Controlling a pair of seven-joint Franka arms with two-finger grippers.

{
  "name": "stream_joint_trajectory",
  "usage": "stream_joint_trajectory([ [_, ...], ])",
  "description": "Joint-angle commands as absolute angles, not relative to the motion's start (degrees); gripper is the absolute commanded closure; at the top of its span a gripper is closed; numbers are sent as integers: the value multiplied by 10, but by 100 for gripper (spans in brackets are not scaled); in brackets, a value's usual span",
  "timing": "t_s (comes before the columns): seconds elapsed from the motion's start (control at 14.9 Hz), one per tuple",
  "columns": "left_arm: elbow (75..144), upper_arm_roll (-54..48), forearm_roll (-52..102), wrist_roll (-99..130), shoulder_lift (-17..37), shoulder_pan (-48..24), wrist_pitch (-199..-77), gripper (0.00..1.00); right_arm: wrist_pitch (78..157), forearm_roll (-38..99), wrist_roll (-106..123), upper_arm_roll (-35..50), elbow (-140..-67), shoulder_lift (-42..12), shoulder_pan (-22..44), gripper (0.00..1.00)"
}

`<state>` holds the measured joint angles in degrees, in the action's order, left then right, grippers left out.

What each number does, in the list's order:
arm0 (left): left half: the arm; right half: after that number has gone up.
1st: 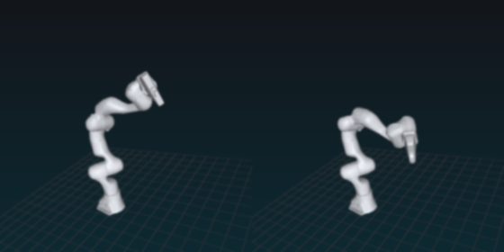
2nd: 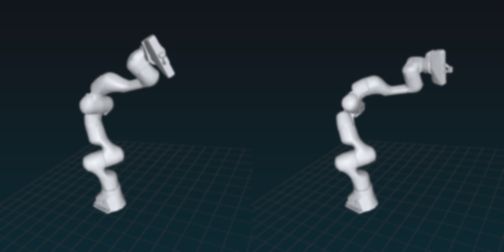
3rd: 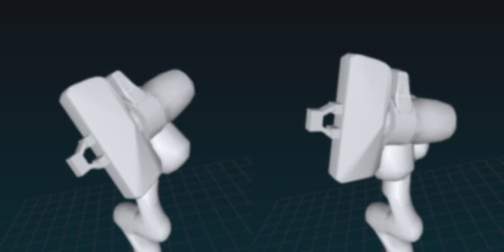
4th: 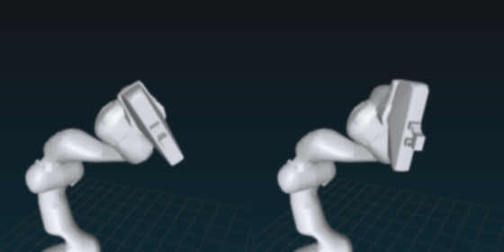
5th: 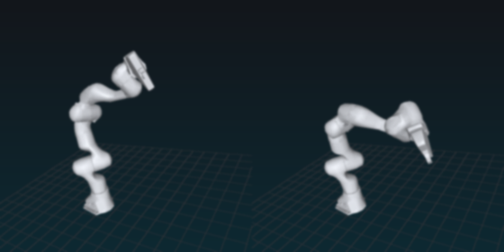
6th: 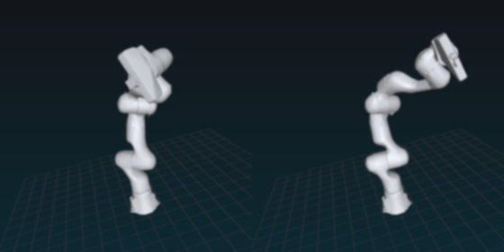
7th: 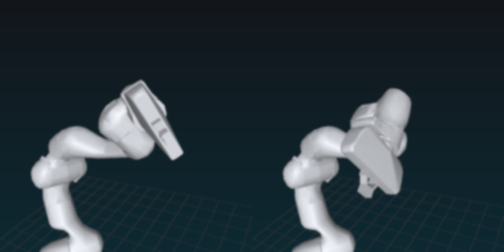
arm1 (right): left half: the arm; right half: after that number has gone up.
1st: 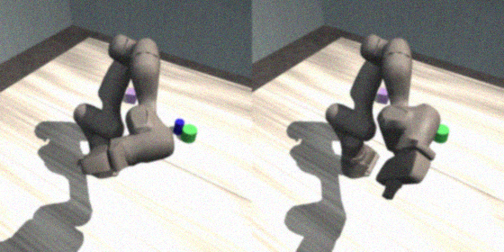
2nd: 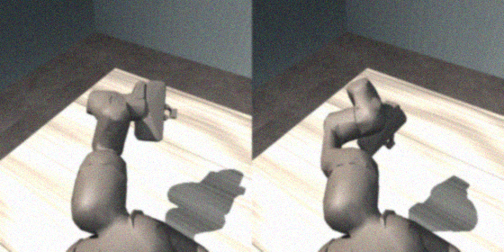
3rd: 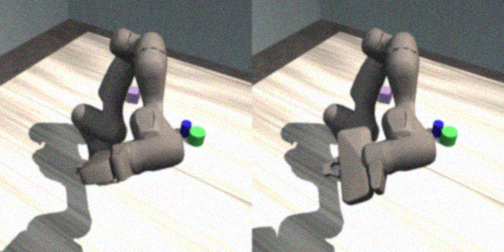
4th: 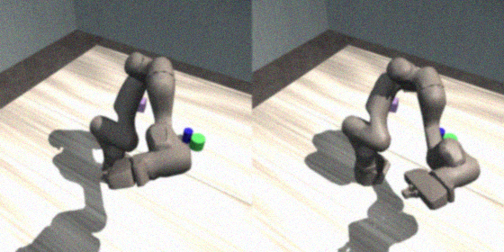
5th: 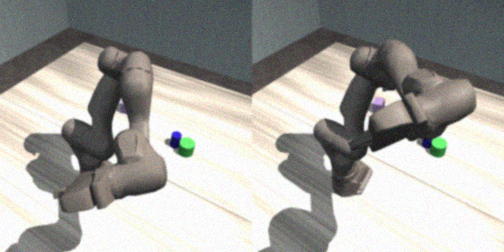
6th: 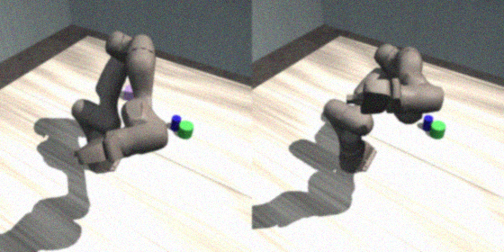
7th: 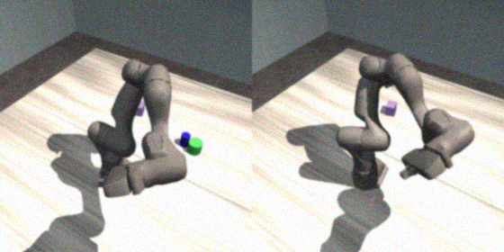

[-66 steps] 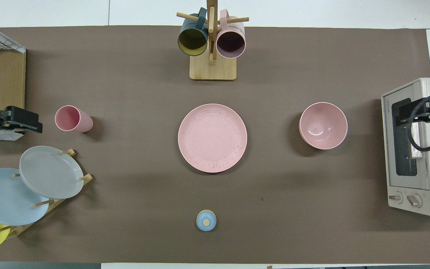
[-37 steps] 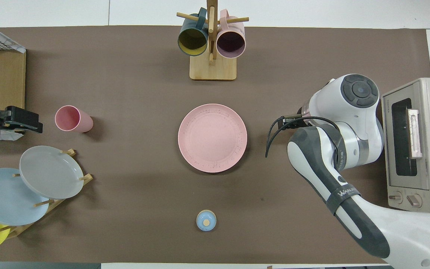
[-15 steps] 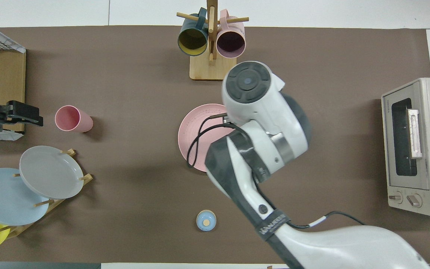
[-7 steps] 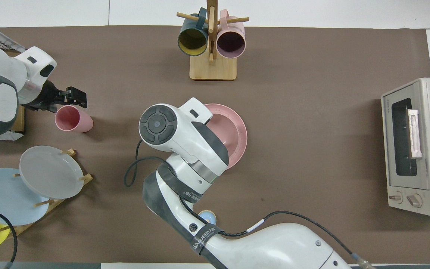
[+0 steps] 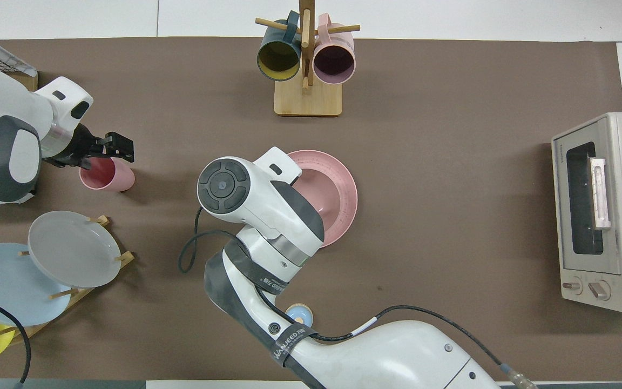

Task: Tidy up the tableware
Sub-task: 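Lower the bowl onto the plate while the left gripper grasps the cup, then release the bowl with the right gripper while the left gripper lifts the cup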

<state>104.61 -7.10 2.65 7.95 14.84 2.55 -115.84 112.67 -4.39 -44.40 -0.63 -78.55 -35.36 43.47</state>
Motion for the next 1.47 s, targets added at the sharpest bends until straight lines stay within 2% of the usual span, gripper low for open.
stream_joint_trajectory([
  [0.0,1102,-69,20,93,125,22,-1214,0,1137,-33,-449,-4,-792,-354,428,100],
  [0.13,1107,-69,20,91,125,22,-1218,10,1138,-33,-450,-4,-801,-354,430,93],
  [0.2,1107,-69,20,92,124,21,-1217,22,1137,-33,-450,-4,-800,-353,430,81],
  [0.27,1107,-69,20,92,124,21,-1216,67,1135,-33,-450,-4,-795,-352,429,71],
  [0.34,1107,-69,20,87,124,21,-1216,100,1125,-32,-449,-4,-791,-352,425,65],
  [0.54,1104,-69,19,76,124,21,-1215,100,1097,-34,-449,-4,-747,-360,421,53],
  [0.67,1103,-69,19,76,125,21,-1215,100,1046,-30,-434,-4,-709,-353,388,52],
  [0.87,1086,-69,18,77,125,21,-1202,100,1000,-15,-360,-5,-723,-296,320,42],
  [0.94,1057,-72,18,78,126,19,-1164,100,977,-15,-346,-5,-739,-274,292,30],
  [1.01,1010,-73,19,82,129,7,-1115,100,960,-14,-331,-5,-758,-248,262,10],
  [1.07,959,-73,21,90,132,-6,-1061,100,943,-13,-310,-5,-777,-216,225,0],
  [1.21,867,-72,30,159,143,-47,-971,100,871,-13,-212,-5,-778,-164,165,0],
  [1.41,803,-72,41,314,154,-124,-924,100,811,-14,-116,-7,-774,-96,88,0],
])
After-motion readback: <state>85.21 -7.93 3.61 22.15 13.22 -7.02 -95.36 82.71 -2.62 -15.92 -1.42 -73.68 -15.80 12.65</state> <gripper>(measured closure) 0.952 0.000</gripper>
